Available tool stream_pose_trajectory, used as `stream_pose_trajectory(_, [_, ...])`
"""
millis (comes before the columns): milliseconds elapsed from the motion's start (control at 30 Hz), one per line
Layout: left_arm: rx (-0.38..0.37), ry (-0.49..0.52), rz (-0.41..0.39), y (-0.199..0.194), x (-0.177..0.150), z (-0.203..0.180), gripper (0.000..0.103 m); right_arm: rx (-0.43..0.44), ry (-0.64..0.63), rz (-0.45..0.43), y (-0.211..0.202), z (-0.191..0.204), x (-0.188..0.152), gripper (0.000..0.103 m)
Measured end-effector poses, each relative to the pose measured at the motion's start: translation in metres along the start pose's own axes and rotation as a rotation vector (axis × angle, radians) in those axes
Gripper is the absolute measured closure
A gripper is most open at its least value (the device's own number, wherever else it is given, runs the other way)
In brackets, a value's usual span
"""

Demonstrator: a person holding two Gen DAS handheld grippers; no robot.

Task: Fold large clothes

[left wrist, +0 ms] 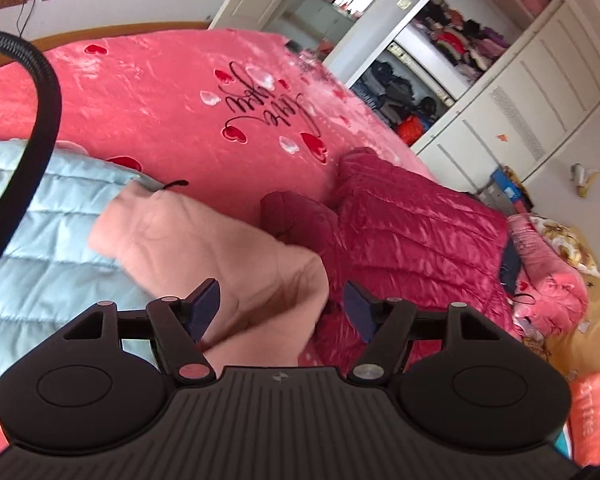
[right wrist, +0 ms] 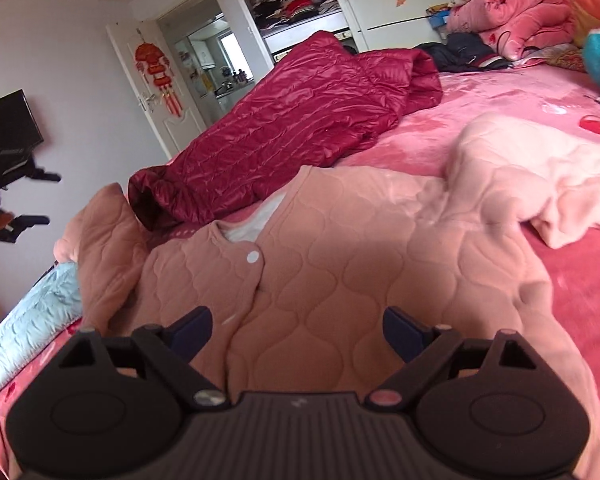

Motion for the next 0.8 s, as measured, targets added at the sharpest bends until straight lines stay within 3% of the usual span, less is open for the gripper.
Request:
stream_pose_trajectory(200, [0.107,-0.005,0.090,0.040,0.022,-0.006,0.014,0.046,0.036,0.014,0.021,-0.011,0.004,0.011])
stream_pose_trajectory(400, [0.194,-0.087,0.110,0.080,0.039,-0.001,0.010,0.067,0.103,0.030,0.036,-0.024,0.003,0.012])
stream_pose_trajectory(667, [0.197,-0.282,0.096,0.102,0.048,0.024,0.003,0.075,0.113,0.037,0.041,-0.026,0.003,0.011])
stream_pose_trajectory(800, [0.256,-0.287,0.101,0.113,0.041,0.032,0.002,0.078,0.111,0.040,0.043,-0.026,0.003,0.010])
Point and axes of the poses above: each gripper's, at about its wrist camera, not at the fingertips, and y roughly the way its jaws point, z to its left, x to its top, the point moved 6 cm from there along y, roughly the way its jaws point, and after that the axes turned 15 degrees about -y, right-handed, at the moved point
